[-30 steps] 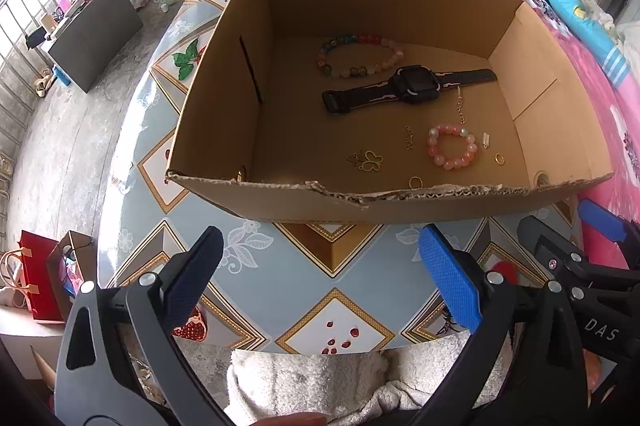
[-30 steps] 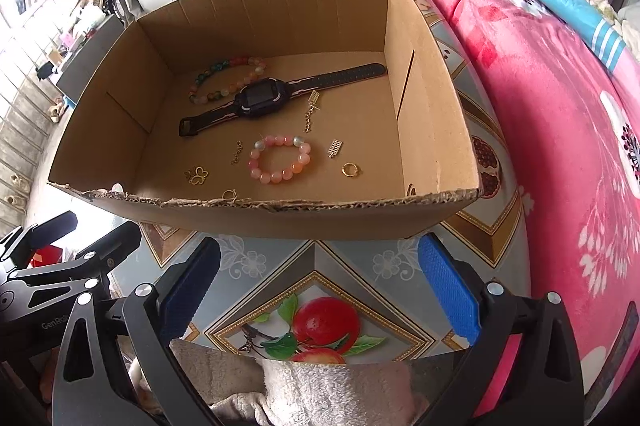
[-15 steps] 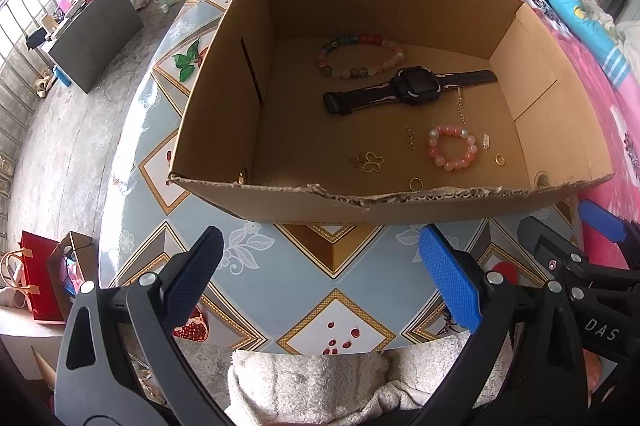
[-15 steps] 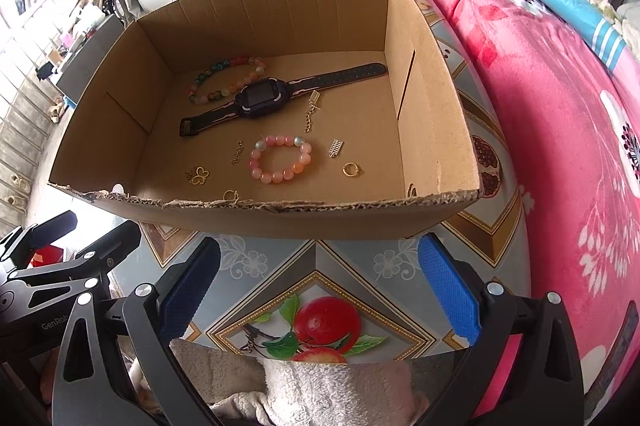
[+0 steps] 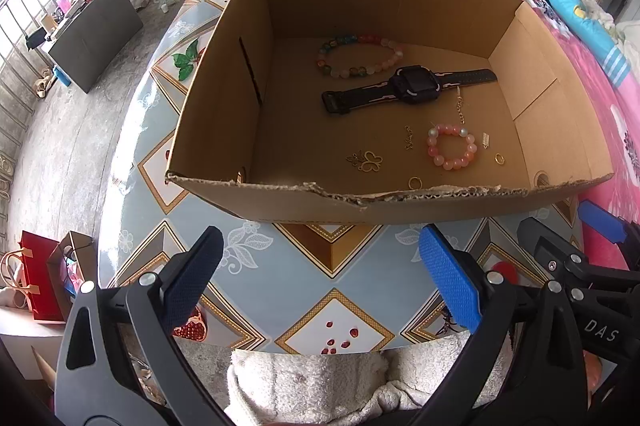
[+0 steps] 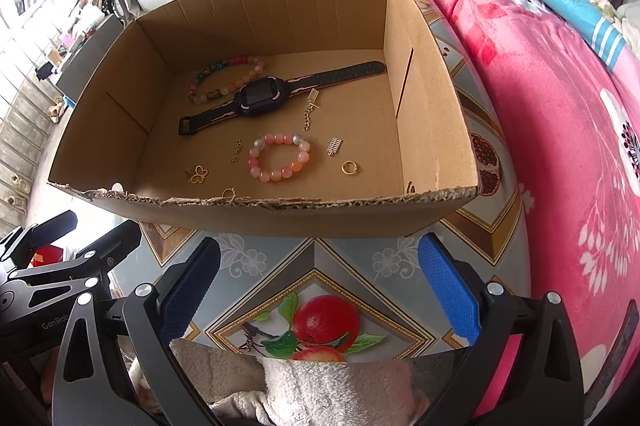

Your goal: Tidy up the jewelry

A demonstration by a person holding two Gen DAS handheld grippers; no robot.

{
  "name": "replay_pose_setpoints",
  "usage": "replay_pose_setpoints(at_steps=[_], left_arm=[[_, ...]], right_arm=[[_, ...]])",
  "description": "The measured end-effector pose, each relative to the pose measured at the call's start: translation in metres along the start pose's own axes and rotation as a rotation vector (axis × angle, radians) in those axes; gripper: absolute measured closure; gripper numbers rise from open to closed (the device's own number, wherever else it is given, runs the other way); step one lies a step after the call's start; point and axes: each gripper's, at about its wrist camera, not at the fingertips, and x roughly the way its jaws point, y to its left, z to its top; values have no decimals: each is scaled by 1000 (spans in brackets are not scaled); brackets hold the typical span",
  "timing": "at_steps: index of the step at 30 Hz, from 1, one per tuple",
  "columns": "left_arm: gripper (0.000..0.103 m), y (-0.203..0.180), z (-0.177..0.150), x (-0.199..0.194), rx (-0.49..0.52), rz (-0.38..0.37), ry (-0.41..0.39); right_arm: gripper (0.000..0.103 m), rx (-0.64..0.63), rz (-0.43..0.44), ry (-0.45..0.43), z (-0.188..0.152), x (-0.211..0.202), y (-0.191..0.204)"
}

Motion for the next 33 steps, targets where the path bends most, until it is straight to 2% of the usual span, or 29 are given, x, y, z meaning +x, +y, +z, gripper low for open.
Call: replay_pose_setpoints(at_steps=[33], left_arm=[[9, 0, 0, 3, 3, -2, 7]], right_arm=[[7, 4, -2, 7, -2, 1, -1]])
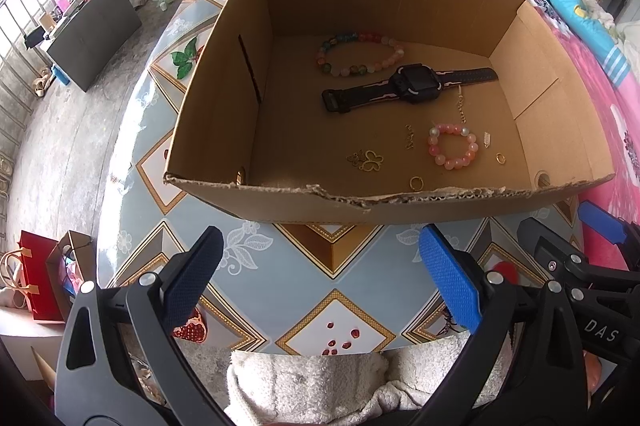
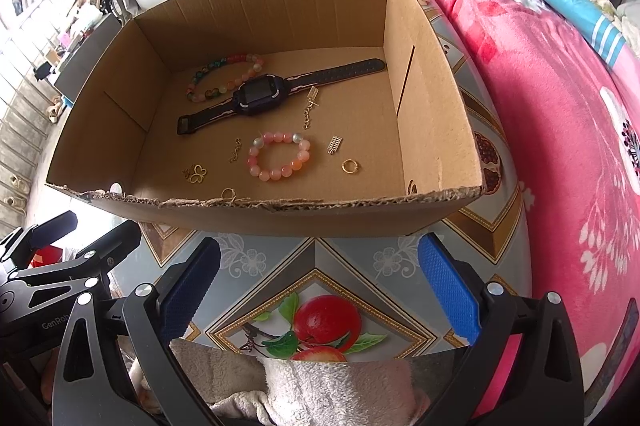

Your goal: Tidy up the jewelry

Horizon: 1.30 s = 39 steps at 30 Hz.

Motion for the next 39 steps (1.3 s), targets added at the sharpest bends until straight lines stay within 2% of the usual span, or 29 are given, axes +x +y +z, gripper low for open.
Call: replay_pose_setpoints(at_steps=[39], left_arm=[[9, 1, 1, 0, 1, -1, 0]], right_arm=[[7, -1, -8, -2, 1, -2, 3]])
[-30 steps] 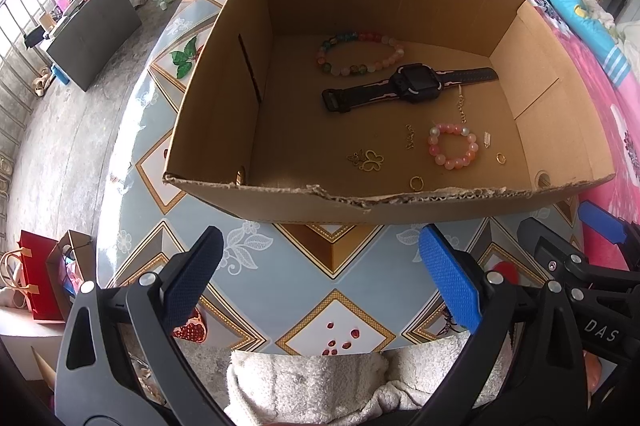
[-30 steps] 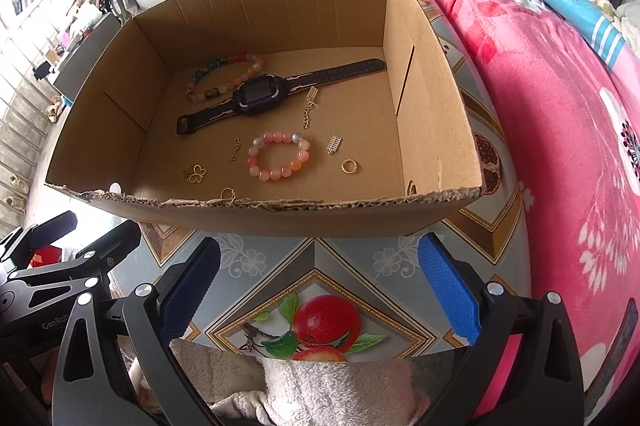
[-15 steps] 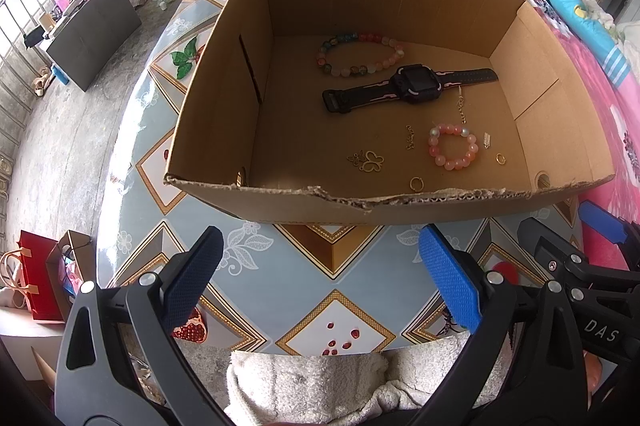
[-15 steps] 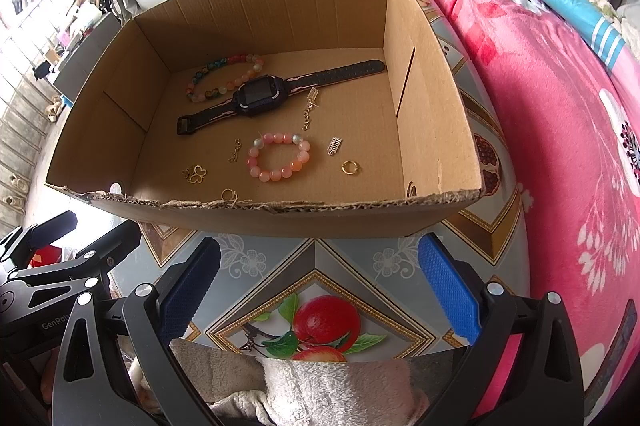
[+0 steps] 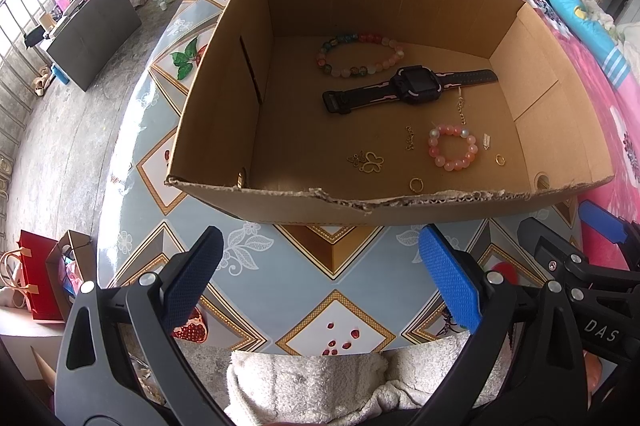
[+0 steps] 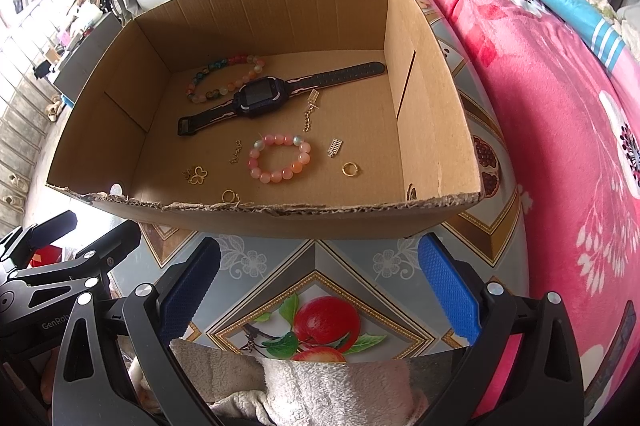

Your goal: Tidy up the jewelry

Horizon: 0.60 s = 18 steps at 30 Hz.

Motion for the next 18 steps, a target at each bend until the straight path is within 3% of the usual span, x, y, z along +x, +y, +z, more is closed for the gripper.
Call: replay_pose_setpoints(at_steps=[18], left_arm=[[8, 0, 0, 0, -1, -1, 1]], right_arm=[[7, 2, 3, 3, 0, 0, 0]])
